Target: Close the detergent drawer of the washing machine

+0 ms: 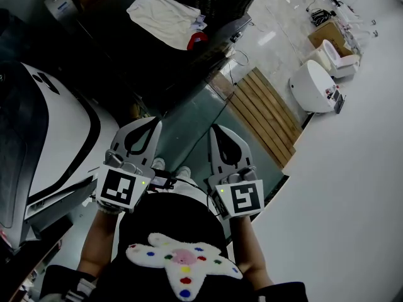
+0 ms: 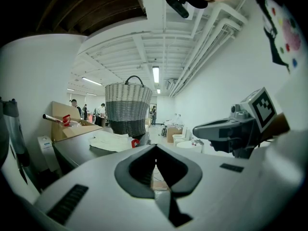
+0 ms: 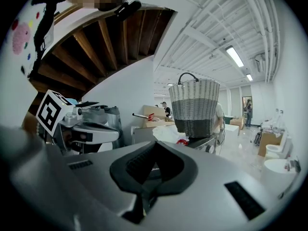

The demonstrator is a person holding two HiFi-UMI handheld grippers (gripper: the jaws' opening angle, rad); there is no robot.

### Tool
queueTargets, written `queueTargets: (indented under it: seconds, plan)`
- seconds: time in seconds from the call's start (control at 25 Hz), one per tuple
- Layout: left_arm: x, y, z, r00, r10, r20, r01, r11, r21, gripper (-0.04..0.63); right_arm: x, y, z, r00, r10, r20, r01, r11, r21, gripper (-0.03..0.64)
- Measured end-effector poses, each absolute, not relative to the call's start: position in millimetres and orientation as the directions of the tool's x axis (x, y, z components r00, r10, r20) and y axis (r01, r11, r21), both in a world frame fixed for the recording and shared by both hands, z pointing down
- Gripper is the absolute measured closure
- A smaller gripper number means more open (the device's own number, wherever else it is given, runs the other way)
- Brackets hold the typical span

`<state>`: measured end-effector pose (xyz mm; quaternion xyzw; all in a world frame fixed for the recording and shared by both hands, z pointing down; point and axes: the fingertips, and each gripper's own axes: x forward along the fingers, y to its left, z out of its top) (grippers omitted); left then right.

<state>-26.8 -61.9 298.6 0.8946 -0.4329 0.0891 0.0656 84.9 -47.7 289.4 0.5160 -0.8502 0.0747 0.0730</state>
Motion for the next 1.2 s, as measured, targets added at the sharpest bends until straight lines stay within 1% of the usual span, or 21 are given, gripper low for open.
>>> queueTargets:
  seconds: [1.2]
  plan:
    - [-21.0, -59.0, 299.4, 0.609, -0.764, 0.213, -0.786, -0.617, 0.035, 0.584, 82.1, -39.0, 293.0, -0.474, -0.854, 0.214, -0.878, 0.476, -0.048, 0.612]
